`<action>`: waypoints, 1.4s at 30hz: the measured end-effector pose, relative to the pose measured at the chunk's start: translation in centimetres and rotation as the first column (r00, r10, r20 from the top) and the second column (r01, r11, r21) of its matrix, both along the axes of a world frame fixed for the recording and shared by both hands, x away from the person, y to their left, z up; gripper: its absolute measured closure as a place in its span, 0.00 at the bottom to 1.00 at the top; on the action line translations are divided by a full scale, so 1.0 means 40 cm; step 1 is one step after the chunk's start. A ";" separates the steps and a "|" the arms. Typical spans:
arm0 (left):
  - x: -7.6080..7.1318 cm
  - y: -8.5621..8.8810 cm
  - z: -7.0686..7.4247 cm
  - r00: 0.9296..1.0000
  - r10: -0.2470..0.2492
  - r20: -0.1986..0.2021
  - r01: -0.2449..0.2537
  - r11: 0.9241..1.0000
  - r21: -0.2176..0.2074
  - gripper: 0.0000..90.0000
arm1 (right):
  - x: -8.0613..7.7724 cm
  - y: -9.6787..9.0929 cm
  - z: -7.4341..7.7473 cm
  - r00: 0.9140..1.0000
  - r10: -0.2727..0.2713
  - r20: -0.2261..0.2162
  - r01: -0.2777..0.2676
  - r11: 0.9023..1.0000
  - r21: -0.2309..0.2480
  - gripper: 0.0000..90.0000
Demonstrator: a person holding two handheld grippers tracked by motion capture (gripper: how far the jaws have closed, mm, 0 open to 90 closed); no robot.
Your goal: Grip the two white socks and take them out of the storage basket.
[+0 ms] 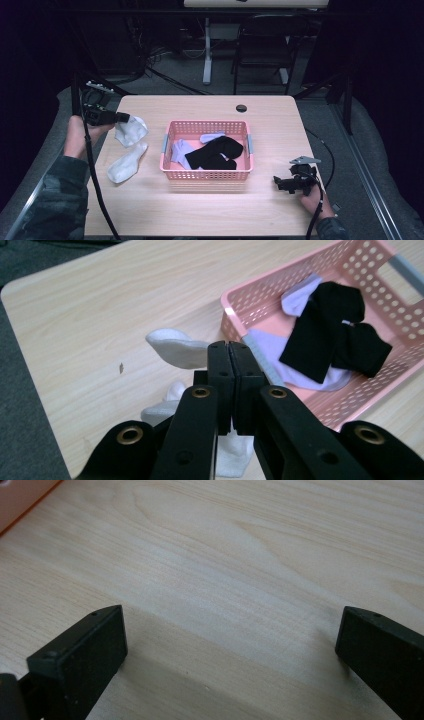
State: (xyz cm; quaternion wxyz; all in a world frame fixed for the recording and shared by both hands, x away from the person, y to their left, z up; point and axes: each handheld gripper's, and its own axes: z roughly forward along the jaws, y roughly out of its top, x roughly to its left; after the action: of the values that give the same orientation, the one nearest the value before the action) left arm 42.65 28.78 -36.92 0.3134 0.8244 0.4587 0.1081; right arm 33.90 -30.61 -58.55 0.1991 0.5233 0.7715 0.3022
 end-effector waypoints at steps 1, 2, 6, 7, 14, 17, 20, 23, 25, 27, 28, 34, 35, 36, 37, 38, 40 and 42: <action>0.001 0.006 -0.006 1.000 0.006 -0.007 -0.006 1.000 -0.001 0.99 | 0.000 0.000 0.000 1.000 0.000 0.000 0.000 1.000 0.000 0.00; 0.003 0.013 -0.014 1.000 0.016 -0.012 -0.016 1.000 -0.011 0.99 | 0.000 0.000 0.000 1.000 0.001 0.000 -0.001 1.000 0.000 0.00; 0.010 0.028 -0.052 0.998 0.045 -0.047 -0.045 0.999 -0.005 0.99 | 0.000 0.000 0.000 1.000 0.000 0.000 0.000 1.000 0.000 0.00; 0.011 0.031 -0.061 0.998 0.050 -0.049 -0.050 0.999 0.000 0.99 | 0.000 0.000 0.000 1.000 0.000 0.000 0.000 1.000 -0.001 0.00; 0.028 0.054 -0.111 0.993 0.079 -0.090 -0.079 0.997 0.008 0.99 | 0.000 0.000 0.000 1.000 0.000 0.001 0.000 1.000 0.000 0.00; 0.030 0.061 -0.128 0.991 0.089 -0.098 -0.089 0.996 -0.001 0.99 | 0.000 0.000 0.000 1.000 0.001 0.000 -0.001 1.000 0.000 0.00; 0.034 0.070 -0.153 0.989 0.094 -0.114 -0.095 0.996 0.003 0.99 | 0.000 0.000 0.000 1.000 0.001 0.001 -0.001 1.000 -0.001 0.00; 0.036 0.077 -0.188 0.985 0.105 -0.135 -0.108 0.994 -0.012 0.99 | -0.001 0.000 0.000 1.000 -0.001 0.002 0.001 1.000 0.000 0.00; 0.039 0.080 -0.213 0.983 0.101 -0.152 -0.103 0.995 -0.005 0.99 | -0.001 0.000 0.000 1.000 -0.004 0.004 0.004 1.000 -0.001 0.00; 0.044 0.083 -0.233 0.980 0.096 -0.173 -0.098 0.995 -0.005 0.99 | -0.001 0.000 -0.001 1.000 -0.004 0.004 0.004 1.000 0.000 0.00; 0.046 0.083 -0.240 0.979 0.101 -0.178 -0.103 0.995 -0.005 0.99 | -0.001 0.000 0.000 1.000 -0.002 0.003 0.002 1.000 -0.001 0.00; 0.071 0.088 -0.274 0.971 0.114 -0.213 -0.114 0.993 0.010 0.98 | -0.001 -0.001 0.000 1.000 -0.001 0.003 0.001 1.000 -0.001 0.00; 0.074 0.088 -0.280 0.969 0.115 -0.219 -0.114 0.993 0.016 0.98 | -0.001 0.000 0.000 1.000 -0.002 0.003 0.002 1.000 0.000 0.00; 0.077 0.087 -0.287 0.968 0.118 -0.219 -0.116 0.993 0.021 0.97 | -0.001 -0.001 0.000 1.000 -0.002 0.003 0.002 1.000 -0.001 0.00; 0.080 0.086 -0.294 0.966 0.121 -0.227 -0.119 0.993 0.021 0.96 | -0.001 -0.001 0.000 1.000 -0.002 0.004 0.002 1.000 -0.001 0.00; 0.082 0.086 -0.301 0.964 0.122 -0.236 -0.120 0.993 0.024 0.95 | -0.001 -0.002 0.000 1.000 0.001 0.001 -0.001 1.000 -0.005 0.00; 0.086 0.087 -0.313 0.959 0.129 -0.252 -0.126 0.992 0.026 0.86 | -0.002 -0.002 0.000 1.000 0.001 0.001 -0.001 1.000 -0.005 0.00; 0.083 0.091 -0.314 0.959 0.147 -0.242 -0.145 0.989 0.029 0.69 | -0.002 -0.002 0.000 1.000 0.001 0.002 -0.001 1.000 -0.004 0.00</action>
State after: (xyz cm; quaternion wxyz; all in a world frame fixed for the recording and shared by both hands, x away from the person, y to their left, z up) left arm 45.98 32.41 -49.48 0.2415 0.7970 0.5527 0.0313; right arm 33.83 -30.68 -58.55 0.2008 0.5223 0.7720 0.3014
